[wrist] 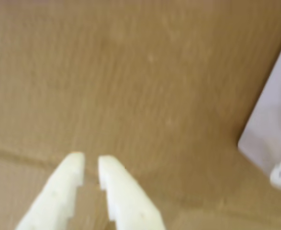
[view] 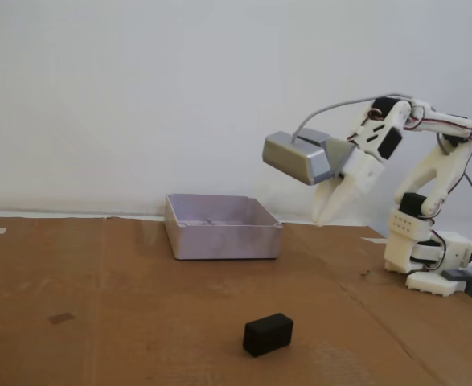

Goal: Grasp a block and put it in the box.

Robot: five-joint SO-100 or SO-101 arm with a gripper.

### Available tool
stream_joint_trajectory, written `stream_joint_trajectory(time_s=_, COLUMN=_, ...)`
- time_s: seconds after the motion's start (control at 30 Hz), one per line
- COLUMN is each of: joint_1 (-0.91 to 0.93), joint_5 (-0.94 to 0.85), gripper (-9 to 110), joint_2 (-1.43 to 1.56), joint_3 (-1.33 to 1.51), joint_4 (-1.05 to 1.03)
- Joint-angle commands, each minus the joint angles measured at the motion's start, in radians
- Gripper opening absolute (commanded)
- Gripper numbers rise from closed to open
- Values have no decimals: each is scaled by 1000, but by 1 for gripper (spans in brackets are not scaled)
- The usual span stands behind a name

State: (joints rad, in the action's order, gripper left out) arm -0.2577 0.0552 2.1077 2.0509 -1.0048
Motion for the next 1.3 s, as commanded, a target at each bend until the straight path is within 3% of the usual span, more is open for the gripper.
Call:
stream_joint_trajectory(time_s=0.0, joint_1=-31, joint_5=8, gripper=3, joint_2=-8, joint_3=-120, joint_4=138)
stream_joint_trajectory(time_s=0.47, joint_1=-127, joint_5=-3, gripper=2, joint_2=-109, joint_3=-135, joint_4=163)
stream_joint_trajectory(time_s=1.27, joint_1=-132, joint_5=-9, gripper=2, joint_2=-350, joint_3=-434, joint_4=163)
